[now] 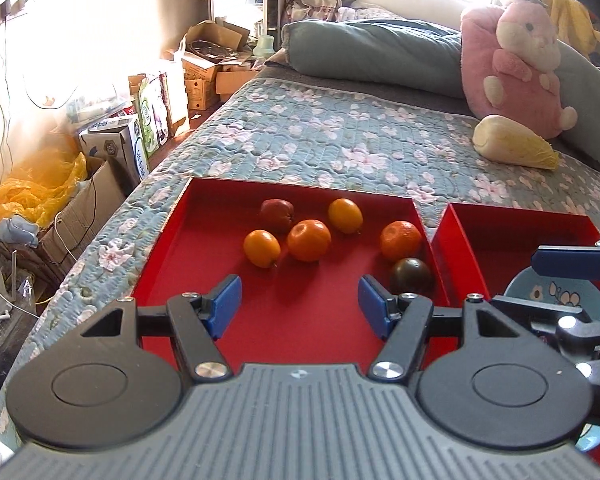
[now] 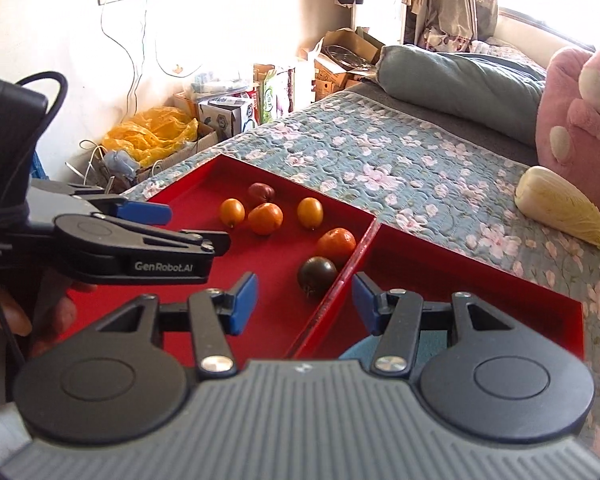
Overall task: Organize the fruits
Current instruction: 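Move both open tools back over the fruit tray, then grasp a dark tomato with the right tool while the left tool grasps an orange cherry tomato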
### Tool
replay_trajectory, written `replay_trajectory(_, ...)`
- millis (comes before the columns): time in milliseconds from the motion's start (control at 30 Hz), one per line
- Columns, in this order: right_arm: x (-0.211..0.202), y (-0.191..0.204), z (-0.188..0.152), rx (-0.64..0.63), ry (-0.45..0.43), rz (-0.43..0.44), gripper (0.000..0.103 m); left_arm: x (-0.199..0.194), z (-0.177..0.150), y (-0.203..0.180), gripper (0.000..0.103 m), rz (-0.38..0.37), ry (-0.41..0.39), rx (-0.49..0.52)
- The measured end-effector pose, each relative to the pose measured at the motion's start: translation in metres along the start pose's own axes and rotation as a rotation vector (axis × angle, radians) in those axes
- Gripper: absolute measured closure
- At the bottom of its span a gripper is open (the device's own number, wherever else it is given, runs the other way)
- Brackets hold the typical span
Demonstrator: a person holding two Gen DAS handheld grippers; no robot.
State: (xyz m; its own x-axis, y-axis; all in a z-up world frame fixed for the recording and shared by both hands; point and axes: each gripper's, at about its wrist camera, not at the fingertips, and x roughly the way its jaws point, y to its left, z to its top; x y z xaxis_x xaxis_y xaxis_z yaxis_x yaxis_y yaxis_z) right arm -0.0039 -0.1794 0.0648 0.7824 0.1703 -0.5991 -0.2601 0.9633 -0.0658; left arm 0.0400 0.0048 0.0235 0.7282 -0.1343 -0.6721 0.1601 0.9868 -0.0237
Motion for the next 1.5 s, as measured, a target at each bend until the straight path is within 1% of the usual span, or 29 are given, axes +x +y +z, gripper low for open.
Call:
replay_trajectory(67, 0.010, 0.003, 0.005, -0.009, 0.009, 0.008, 0.048, 0.008, 0.003, 0.007, 0.033, 0.013, 0.009, -0.007)
replay_trajectory(267, 0.040, 0.011, 0.017, -0.051, 0.049, 0.025, 0.055, 0.033, 0.012, 0.024, 0.033, 0.048, 0.036, -0.033)
replay_trajectory(500, 0.079, 0.013, 0.018, -0.104, 0.117, -0.001, 0.061, 0.051, 0.015, 0.037, 0.033, 0.033, 0.066, -0.080)
replay_trajectory(600, 0.090, 0.013, 0.017, -0.128, 0.142, -0.020, 0.061, 0.059, 0.014, 0.040, 0.033, 0.033, 0.087, -0.097)
replay_trajectory(700, 0.099, 0.015, 0.015, -0.156, 0.168, -0.035, 0.061, 0.064, 0.013, 0.040, 0.033, 0.026, 0.097, -0.090)
replay_trajectory(767, 0.104, 0.019, 0.013, -0.203, 0.178, -0.060, 0.061, 0.067, 0.014, 0.040, 0.033, 0.029, 0.094, -0.085)
replay_trajectory(933, 0.116, 0.036, 0.005, -0.366, 0.197, -0.136, 0.060, 0.072, 0.015, 0.046, 0.033, 0.016, 0.102, -0.120)
replay_trajectory(1033, 0.123, 0.043, -0.002, -0.469, 0.198, -0.178, 0.063, 0.073, 0.016, 0.040, 0.033, 0.017, 0.095, -0.088)
replay_trajectory(1100, 0.124, 0.044, -0.006, -0.497, 0.184, -0.191, 0.064, 0.076, 0.016, 0.038, 0.033, 0.017, 0.099, -0.068)
replay_trajectory(1167, 0.121, 0.041, -0.006, -0.482, 0.173, -0.185, 0.064, 0.081, 0.016, 0.037, 0.033, 0.030, 0.101, -0.054)
replay_trajectory(1233, 0.116, 0.039, -0.004, -0.441, 0.162, -0.157, 0.064, 0.085, 0.016, 0.037, 0.033, 0.036, 0.100, -0.045)
replay_trajectory(1400, 0.091, 0.025, 0.004, -0.231, 0.122, -0.055, 0.064, 0.097, 0.019, 0.039, 0.033, 0.048, 0.102, -0.018)
replay_trajectory(1500, 0.076, 0.018, 0.004, -0.130, 0.106, -0.004, 0.064, 0.105, 0.020, 0.038, 0.033, 0.055, 0.102, 0.013)
